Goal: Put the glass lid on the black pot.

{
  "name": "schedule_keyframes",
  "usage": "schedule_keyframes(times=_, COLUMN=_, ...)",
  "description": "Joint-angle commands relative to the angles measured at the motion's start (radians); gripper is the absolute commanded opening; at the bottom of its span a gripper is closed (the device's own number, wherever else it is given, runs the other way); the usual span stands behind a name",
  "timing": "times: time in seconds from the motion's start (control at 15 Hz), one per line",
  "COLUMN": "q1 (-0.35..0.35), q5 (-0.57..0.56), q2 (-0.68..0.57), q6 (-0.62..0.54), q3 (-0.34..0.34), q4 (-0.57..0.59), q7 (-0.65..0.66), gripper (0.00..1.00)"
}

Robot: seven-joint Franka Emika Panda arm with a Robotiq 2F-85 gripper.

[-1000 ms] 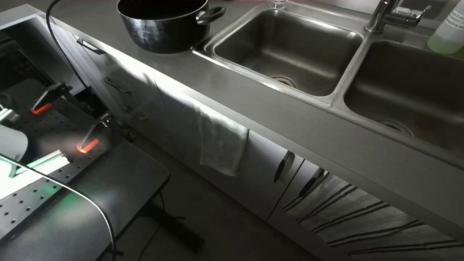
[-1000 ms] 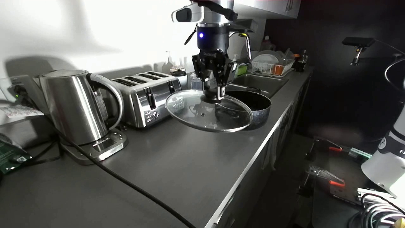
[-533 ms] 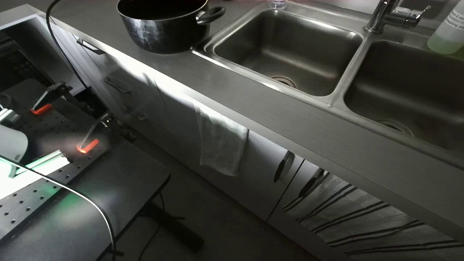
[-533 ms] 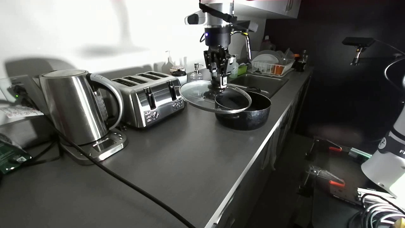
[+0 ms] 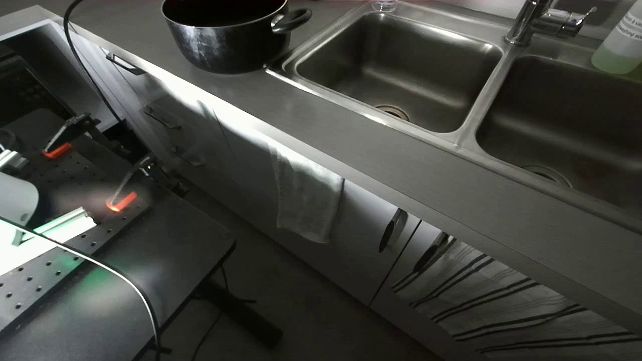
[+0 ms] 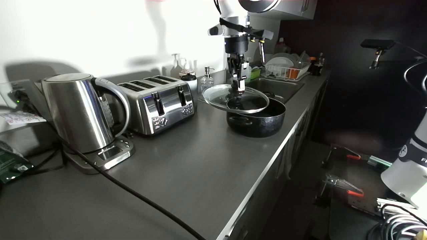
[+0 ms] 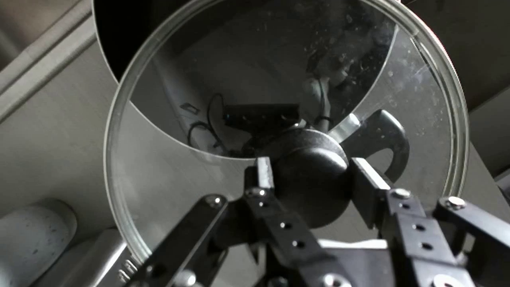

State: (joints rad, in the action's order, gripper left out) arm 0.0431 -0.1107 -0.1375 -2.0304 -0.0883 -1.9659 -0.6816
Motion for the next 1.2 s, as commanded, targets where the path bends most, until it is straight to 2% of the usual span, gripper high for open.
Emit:
schedule_keyframes(times=0.0, q1=-0.019, q5=0.023, q2=-0.015, q6=0.044, q3=0.018, q4=0.041, q7=0.045, gripper=0.25)
schedule_keyframes(times=0.47, q1=-0.065, q5=0.046, q2=-0.03, q6=0.038, q3=0.045, q4=0.024, q7=0.088, gripper=0.25)
schedule_keyframes(times=1.13, q1=-0.103, q5=0.088, q2=-0.012, q6=0.026, q3=0.063, q4=-0.033, q7=0.085, gripper=0.25)
